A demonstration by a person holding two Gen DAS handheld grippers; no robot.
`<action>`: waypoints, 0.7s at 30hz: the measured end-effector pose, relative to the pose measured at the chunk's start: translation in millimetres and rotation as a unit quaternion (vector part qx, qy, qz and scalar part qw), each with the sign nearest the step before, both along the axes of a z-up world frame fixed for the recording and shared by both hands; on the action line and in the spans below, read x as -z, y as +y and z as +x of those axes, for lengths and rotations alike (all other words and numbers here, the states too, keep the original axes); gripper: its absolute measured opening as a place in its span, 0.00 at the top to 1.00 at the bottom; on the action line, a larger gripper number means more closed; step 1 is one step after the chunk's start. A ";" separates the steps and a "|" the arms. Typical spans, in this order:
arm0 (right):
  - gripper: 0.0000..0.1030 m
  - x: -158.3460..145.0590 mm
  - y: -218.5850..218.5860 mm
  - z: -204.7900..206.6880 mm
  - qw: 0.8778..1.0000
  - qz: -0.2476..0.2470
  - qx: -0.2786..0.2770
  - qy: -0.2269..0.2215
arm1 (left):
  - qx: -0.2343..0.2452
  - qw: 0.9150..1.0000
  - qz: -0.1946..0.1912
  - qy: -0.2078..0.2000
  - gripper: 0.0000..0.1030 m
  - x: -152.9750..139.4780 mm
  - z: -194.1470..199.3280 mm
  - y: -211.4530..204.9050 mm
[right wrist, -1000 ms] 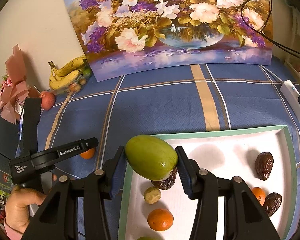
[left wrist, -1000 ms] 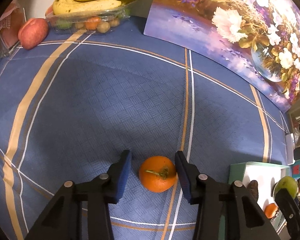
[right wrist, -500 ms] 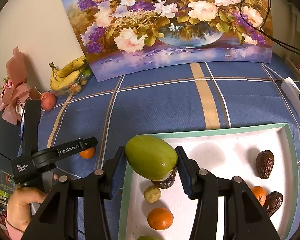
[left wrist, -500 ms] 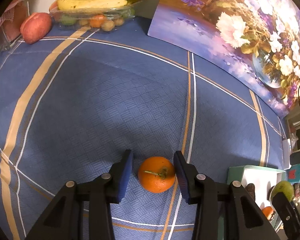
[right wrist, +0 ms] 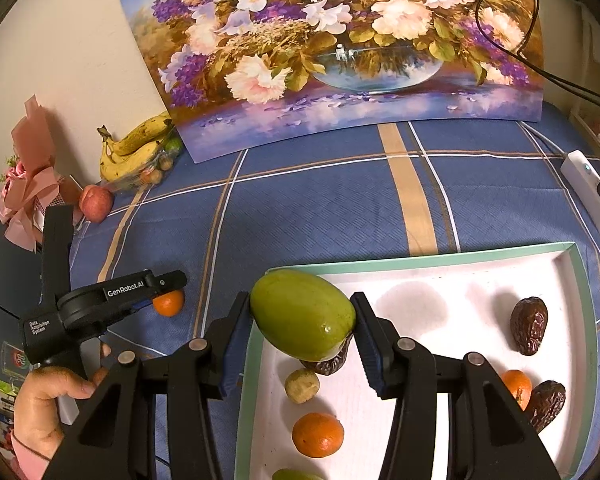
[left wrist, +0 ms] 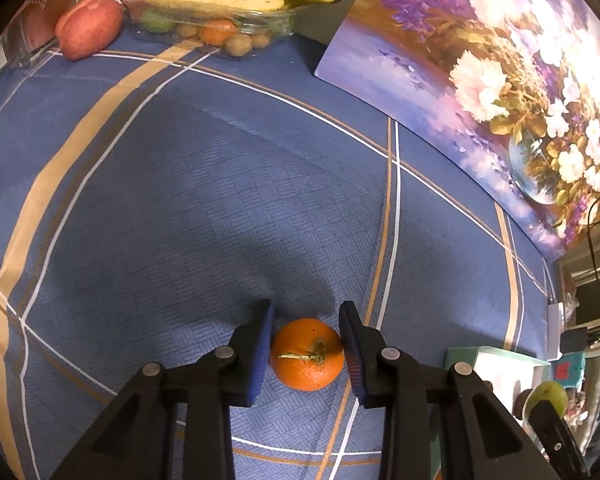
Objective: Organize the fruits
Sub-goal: 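Hold the mango over the tray with the right tool while the left tool grasps the tangerine, then carry the tangerine in the left tool over the tray while the right tool holds the mango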
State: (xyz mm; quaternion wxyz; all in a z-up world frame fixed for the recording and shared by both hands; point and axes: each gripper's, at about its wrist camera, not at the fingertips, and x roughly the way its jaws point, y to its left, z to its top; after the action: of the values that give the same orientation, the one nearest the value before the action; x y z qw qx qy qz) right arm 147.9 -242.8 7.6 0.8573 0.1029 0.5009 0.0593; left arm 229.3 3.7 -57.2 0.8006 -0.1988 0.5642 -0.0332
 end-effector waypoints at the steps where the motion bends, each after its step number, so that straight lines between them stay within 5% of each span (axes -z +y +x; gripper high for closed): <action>1: 0.50 0.3 -0.1 0.0 1.000 0.000 0.000 0.000 | 0.001 1.000 0.000 0.001 0.67 -0.6 0.2 0.3; 12: 0.50 -0.8 -11.0 -7.0 1.000 0.008 0.008 0.000 | 0.002 1.000 0.012 0.004 0.67 -5.9 -3.4 -7.1; 21: 0.50 -3.1 -26.3 -20.9 1.000 0.016 0.027 0.002 | 0.009 0.999 0.024 -0.025 0.67 -38.8 -17.3 -11.3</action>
State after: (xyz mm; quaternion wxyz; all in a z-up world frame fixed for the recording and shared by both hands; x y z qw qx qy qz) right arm 127.0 -269.1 10.8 0.8560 0.1298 0.4985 0.0442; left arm 212.0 -7.6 -18.4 0.8189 -0.1740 0.5460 -0.0320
